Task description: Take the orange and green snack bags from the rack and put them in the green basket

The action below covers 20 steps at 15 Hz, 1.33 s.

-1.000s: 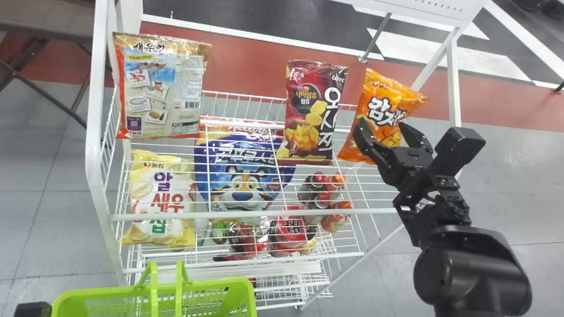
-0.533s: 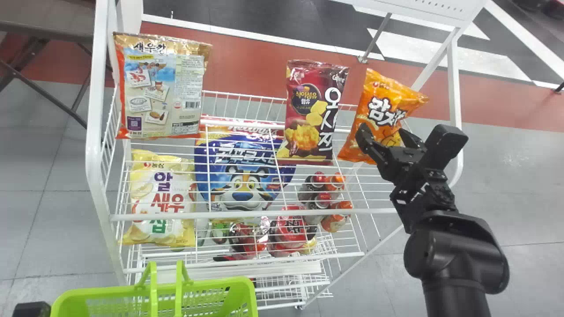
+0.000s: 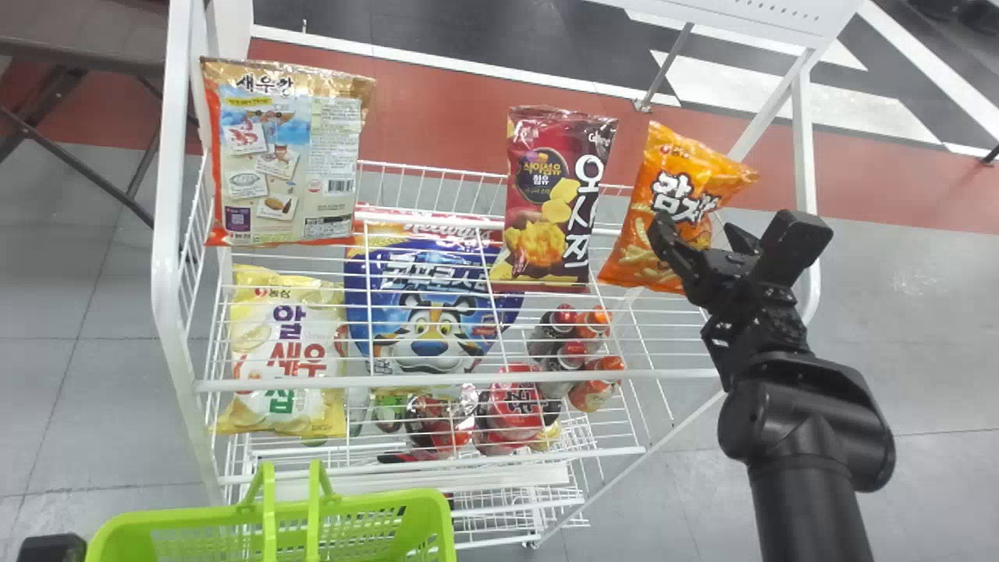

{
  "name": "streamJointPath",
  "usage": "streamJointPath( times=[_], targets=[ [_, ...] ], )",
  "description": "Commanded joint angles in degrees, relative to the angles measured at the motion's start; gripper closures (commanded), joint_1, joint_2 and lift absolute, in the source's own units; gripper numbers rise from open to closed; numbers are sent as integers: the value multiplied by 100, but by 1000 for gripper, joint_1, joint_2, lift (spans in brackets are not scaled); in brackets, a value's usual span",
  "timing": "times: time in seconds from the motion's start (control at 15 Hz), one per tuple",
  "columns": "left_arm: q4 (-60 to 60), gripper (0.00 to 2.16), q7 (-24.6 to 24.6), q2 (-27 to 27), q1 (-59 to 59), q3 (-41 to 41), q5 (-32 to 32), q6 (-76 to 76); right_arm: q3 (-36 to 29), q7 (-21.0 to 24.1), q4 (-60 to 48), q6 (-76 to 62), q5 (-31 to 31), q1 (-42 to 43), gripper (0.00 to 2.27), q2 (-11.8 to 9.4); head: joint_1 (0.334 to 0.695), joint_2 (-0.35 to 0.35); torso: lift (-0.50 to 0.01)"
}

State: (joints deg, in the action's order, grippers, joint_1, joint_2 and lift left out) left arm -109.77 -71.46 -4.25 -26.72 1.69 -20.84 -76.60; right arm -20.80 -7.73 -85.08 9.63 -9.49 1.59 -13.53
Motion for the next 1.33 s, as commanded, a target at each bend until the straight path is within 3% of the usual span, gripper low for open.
streamJointPath(
  times=[0.0, 0.13, 0.27, 0.4, 0.53, 0.93, 1.27],
  targets=[
    [8, 2148, -8, -6, 0, 15, -7, 18, 15, -9, 387, 0, 105, 254, 90, -45, 695, -350, 0],
    [17, 2148, -8, 3, 0, 33, -7, 18, 23, -106, 493, 0, 123, 316, 167, -62, 695, -350, 0],
    [26, 2148, 1, 3, 0, 33, -7, 18, 41, -237, 545, 17, 132, 360, 596, -62, 695, -350, 0],
    [26, 2148, 9, 3, 0, 41, -7, 18, 94, -264, 536, 17, 123, 351, 1737, -54, 695, -350, 0],
    [35, 2148, 9, 3, 0, 59, -7, 18, 155, -264, 536, 52, 123, 351, 2169, -54, 695, -350, 0],
    [26, 2148, 9, 12, -9, 59, -7, 18, 103, -220, 229, -36, 26, 114, 2246, -19, 695, -350, 0],
    [26, 2148, 9, 12, -18, 59, -7, 18, 41, -26, -870, -53, -106, -466, 2246, 61, 695, -350, 0]
  ],
)
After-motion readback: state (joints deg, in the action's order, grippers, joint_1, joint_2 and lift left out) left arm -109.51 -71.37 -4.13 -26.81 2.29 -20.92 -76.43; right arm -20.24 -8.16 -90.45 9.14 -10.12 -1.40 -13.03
